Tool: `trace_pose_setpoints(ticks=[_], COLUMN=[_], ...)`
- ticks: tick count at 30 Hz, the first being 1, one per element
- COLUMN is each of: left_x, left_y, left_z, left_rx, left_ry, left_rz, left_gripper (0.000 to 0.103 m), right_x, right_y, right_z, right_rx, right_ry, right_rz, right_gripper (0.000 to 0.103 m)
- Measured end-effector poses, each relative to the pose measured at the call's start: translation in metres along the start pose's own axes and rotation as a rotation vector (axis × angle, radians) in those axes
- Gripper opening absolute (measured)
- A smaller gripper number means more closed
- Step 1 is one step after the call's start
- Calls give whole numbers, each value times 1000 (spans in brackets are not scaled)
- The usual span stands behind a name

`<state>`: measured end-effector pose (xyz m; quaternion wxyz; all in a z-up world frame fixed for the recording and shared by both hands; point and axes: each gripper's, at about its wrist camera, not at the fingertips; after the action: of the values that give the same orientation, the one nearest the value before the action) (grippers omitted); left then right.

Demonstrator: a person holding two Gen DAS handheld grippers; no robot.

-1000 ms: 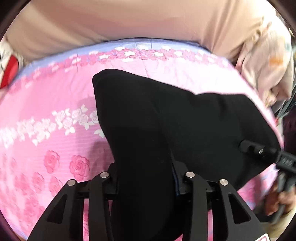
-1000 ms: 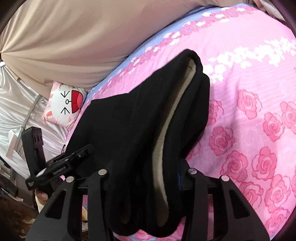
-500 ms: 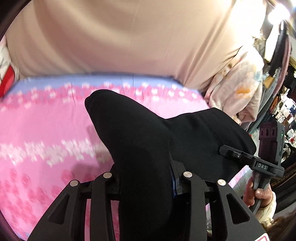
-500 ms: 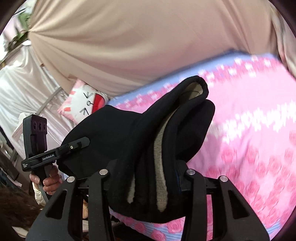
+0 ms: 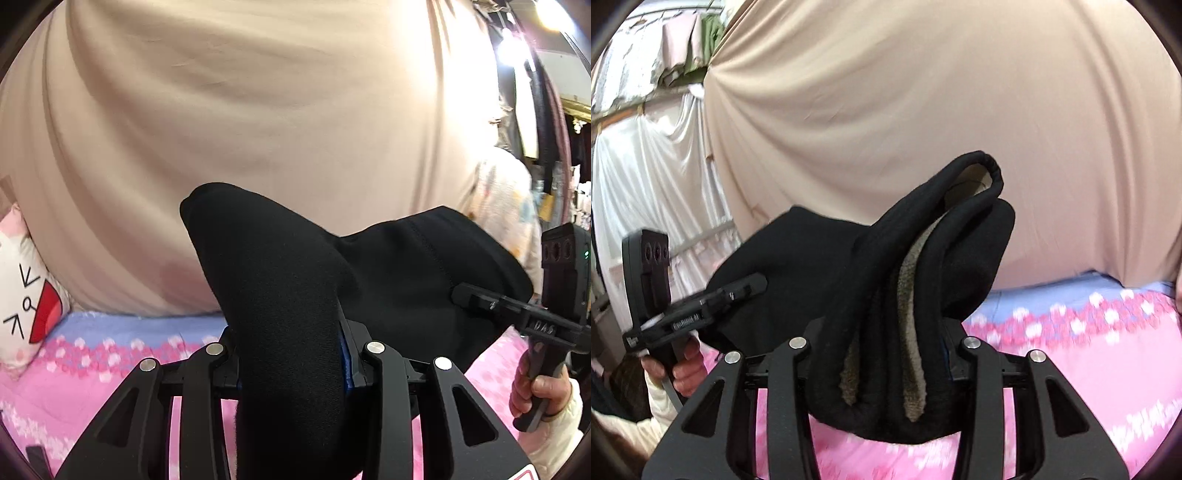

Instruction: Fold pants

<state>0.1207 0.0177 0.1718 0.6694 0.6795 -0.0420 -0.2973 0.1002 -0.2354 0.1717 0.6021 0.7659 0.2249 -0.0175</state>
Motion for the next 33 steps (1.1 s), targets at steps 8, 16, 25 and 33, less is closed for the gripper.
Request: trace_pose_setpoints(ticks=[8, 16, 25, 33], left_x=[104, 215, 280, 288], left_y=[-4, -52, -109, -150], left_z=[-27, -61, -85, -103], left_rx=[-13, -26, -31, -13], left_ry=[70, 101, 89, 99], left_rz=[-62, -213, -361, -417], left_gripper=[33, 33, 34, 55], right_x=[82, 160, 211, 218], right_y=[-1, -52, -120, -148], right_z=[67, 132, 182, 201], right_rx=[73, 169, 264, 309], right_ry=[-16, -69, -98, -81], right_rz=[-21, -148, -294, -372], right_gripper=[40, 40, 40, 62])
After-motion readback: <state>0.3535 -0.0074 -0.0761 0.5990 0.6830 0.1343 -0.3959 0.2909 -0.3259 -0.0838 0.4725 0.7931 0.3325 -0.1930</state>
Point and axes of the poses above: each gripper's, at about its wrist camera, not at the fingertips, and x roughly the way its jaws point, z to its right, y to its top, and after that the axes turned 2 degrees about -x, right-handed
